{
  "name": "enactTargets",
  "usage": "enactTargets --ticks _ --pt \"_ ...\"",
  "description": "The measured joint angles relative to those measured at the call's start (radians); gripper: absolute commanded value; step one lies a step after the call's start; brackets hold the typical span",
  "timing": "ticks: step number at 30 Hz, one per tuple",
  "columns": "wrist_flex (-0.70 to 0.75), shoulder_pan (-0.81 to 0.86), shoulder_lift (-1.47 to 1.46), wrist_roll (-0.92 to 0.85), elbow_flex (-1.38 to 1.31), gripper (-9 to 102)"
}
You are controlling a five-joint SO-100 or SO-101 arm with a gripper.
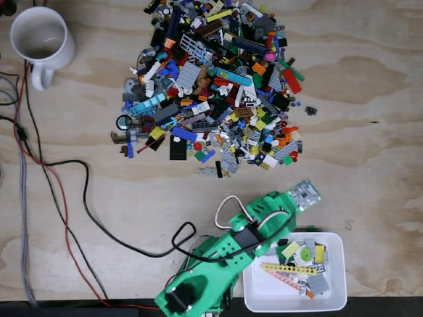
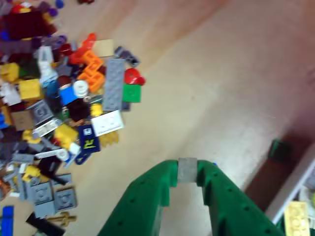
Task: Find the closest Lego and put it in the bin.
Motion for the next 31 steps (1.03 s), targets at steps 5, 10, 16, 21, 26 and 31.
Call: enactTargets --ticks 5,10,16,21,26,31 --pt "-0.107 -0.365 -0.057 0.084 0.000 0" --pt "-0.210 -0.569 -0.204 0.140 -0.003 0" --pt "-0.233 -0.684 -0.419 0.193 -0.110 0" --pt "-0.233 -0.761 -0.443 0.219 -0.127 0" --pt "-0.233 -0.782 -0.443 0.238 -0.127 0" --pt "-0.233 -0.785 -0.443 0.238 -0.127 0"
